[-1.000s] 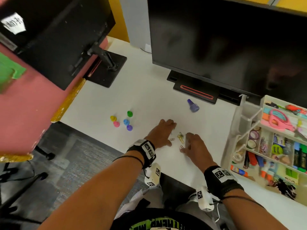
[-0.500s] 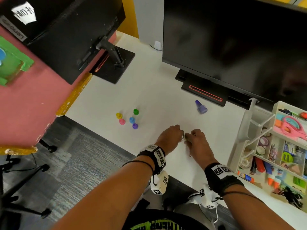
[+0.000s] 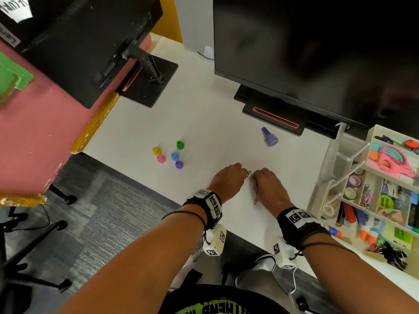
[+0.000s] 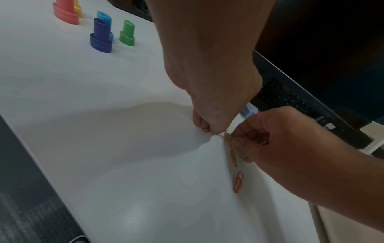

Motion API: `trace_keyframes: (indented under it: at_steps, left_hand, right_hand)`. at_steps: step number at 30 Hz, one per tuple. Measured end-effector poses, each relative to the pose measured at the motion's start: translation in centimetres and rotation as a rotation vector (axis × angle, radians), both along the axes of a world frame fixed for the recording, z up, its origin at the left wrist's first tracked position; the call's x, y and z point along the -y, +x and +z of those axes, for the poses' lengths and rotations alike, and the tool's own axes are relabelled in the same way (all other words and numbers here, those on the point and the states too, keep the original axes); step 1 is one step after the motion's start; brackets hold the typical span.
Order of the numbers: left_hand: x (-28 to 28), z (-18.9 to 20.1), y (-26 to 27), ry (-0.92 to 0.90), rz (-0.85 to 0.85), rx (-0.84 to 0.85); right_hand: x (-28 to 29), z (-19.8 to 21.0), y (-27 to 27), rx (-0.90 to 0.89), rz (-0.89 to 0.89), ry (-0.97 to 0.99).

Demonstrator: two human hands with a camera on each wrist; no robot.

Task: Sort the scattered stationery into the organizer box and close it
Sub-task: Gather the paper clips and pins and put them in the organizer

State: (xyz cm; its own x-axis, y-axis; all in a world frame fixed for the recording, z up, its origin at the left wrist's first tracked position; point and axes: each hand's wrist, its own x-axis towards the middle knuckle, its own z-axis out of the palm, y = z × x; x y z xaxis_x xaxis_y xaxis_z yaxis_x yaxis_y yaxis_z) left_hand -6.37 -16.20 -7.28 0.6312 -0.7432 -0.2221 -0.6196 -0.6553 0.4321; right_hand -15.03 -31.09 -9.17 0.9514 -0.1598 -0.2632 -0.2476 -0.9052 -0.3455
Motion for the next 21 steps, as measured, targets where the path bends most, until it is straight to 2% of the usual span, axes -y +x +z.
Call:
trace_keyframes:
  at_steps: [6,10,15,19,21]
  left_hand:
    - [0.8,0.3,0.4,-0.179,0.198,-0.139]
    - [2.9,1.9,0.0,-0.377,0.282,-0.257]
    - [8.4,5.1,-3.5,-0.523,0.285,-0.339]
    - [14.3,7.3,-7.3,-0.569,0.244,-0.441]
    - [17.1,8.2,-9.2,-0.572,0.196,-0.461]
  right_hand:
    - [1.2,1.0,-0.6,0.097,-0.194,0.154]
    - [2.2,4.4,-2.1,0.277,-0.313,0.234]
    - [6.1,9.5,-7.1,0.468,-0.561,0.240]
    - [11.5,11.4,-11.6,0.489,-0.806,0.228]
    - [13.6,12.1,-13.3,0.462,-0.871,0.210]
